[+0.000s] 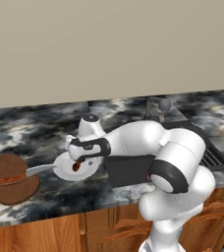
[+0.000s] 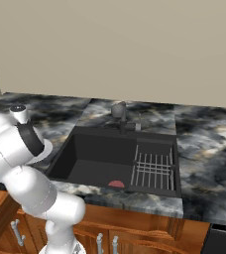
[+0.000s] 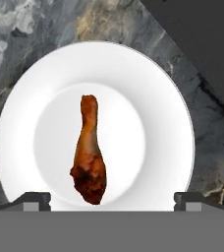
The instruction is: Pick up the knife from the drawer and place it on the cutting board. Then place the meat from the plate to the cutting board.
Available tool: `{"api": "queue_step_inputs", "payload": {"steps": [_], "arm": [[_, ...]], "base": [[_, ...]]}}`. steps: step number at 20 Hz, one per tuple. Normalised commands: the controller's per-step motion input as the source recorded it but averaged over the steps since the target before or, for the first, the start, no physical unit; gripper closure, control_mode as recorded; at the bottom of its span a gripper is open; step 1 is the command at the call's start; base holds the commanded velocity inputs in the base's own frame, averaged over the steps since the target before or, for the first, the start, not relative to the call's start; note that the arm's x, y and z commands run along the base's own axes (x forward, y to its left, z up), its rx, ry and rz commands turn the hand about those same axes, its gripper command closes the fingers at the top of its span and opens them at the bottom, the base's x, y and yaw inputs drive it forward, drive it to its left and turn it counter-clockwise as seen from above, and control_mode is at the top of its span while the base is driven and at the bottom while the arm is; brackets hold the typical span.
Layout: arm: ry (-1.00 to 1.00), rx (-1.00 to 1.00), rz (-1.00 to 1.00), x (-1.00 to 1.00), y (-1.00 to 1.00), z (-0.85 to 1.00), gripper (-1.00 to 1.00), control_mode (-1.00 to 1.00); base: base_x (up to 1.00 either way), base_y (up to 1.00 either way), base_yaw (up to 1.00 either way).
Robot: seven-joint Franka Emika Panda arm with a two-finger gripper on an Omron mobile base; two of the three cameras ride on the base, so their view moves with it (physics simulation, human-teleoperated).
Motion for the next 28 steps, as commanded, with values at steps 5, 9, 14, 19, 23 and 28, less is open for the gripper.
{"api": "queue_step_inputs", "payload": {"steps": [5, 9, 14, 19, 23, 28], "arm": [[0.0, -0.03, 0.02, 0.12, 0.0, -0.2, -1.0, -1.0], [0.0, 0.0, 0.01, 0.18, 0.01, -0.08, -1.0, -1.0], [0.01, -0.01, 0.0, 0.23, 0.06, -0.06, -1.0, -1.0], [0.04, -0.02, 0.0, 0.21, 0.15, -0.11, -1.0, -1.0], [0.05, -0.05, 0.0, 0.17, 0.24, -0.18, -1.0, -1.0], [0.05, -0.02, 0.0, 0.15, 0.22, -0.16, -1.0, -1.0]], "base": [[0.0, 0.0, 0.0], [0.0, 0.0, 0.0], [0.0, 0.0, 0.0], [0.0, 0.0, 0.0], [0.0, 0.0, 0.0], [0.0, 0.0, 0.0]]}}
